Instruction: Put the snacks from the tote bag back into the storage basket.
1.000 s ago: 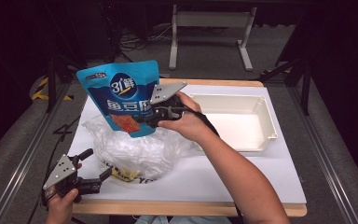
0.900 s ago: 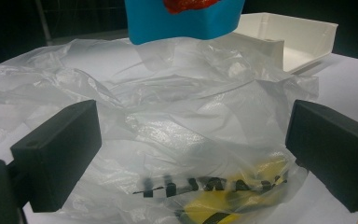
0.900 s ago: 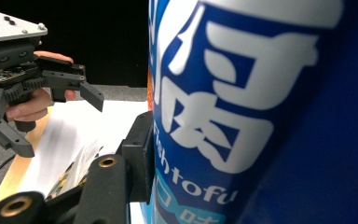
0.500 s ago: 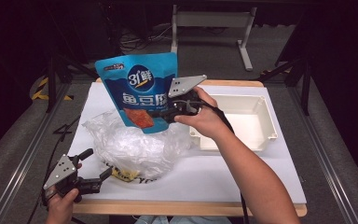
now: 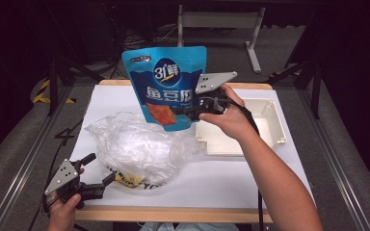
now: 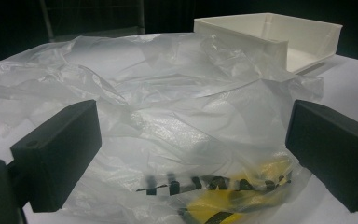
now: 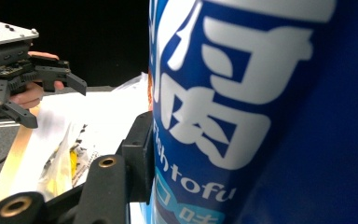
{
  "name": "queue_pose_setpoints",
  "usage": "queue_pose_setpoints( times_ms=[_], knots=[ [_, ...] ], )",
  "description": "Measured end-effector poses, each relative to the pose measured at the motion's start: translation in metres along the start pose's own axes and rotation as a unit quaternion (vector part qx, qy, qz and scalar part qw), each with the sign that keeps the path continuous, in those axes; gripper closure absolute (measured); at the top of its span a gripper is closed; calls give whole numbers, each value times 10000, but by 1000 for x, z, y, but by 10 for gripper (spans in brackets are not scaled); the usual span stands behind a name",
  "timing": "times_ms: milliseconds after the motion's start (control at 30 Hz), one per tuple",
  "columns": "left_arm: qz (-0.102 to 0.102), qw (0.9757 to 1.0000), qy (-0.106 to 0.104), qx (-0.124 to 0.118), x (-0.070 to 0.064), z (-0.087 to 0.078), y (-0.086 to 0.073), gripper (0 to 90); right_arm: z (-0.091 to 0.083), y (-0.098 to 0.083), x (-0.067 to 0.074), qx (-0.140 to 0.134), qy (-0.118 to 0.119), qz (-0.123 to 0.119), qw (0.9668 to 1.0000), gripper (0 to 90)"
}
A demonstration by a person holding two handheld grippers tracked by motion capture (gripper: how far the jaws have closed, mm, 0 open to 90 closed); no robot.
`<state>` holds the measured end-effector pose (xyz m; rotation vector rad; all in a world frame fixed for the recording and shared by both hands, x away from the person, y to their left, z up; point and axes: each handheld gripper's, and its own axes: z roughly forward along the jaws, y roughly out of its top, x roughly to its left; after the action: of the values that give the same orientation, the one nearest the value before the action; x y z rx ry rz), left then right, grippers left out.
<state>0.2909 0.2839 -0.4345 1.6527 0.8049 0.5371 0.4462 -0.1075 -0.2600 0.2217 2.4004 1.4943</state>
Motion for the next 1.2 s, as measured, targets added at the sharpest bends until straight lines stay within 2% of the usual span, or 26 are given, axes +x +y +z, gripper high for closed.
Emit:
queue_pose_setpoints(
  times_ms=[267, 567, 600, 833, 933, 1200],
  knots=[
    [29, 10000, 44, 59, 1, 0, 0, 43, -22, -3, -11, -125, -129, 132, 9998, 514],
    [19, 9999, 91, 65, 1, 0, -1, 44, -50, -9, -26, -104, -399, 212, 9989, 513],
    [14, 9999, 98, 78, 1, 0, -1, 44, -57, -12, -30, -71, -443, 302, 9985, 513],
    [23, 9998, 150, 104, 2, 0, -2, 44, -76, -19, -40, -51, -608, 376, 9974, 513],
    [19, 9998, 154, 109, 3, 0, -2, 45, -89, -22, -47, -5, -704, 285, 9971, 513],
    [5, 9998, 176, 114, 3, 0, -2, 45, -109, -27, -57, 35, -929, 323, 9951, 513]
  ],
)
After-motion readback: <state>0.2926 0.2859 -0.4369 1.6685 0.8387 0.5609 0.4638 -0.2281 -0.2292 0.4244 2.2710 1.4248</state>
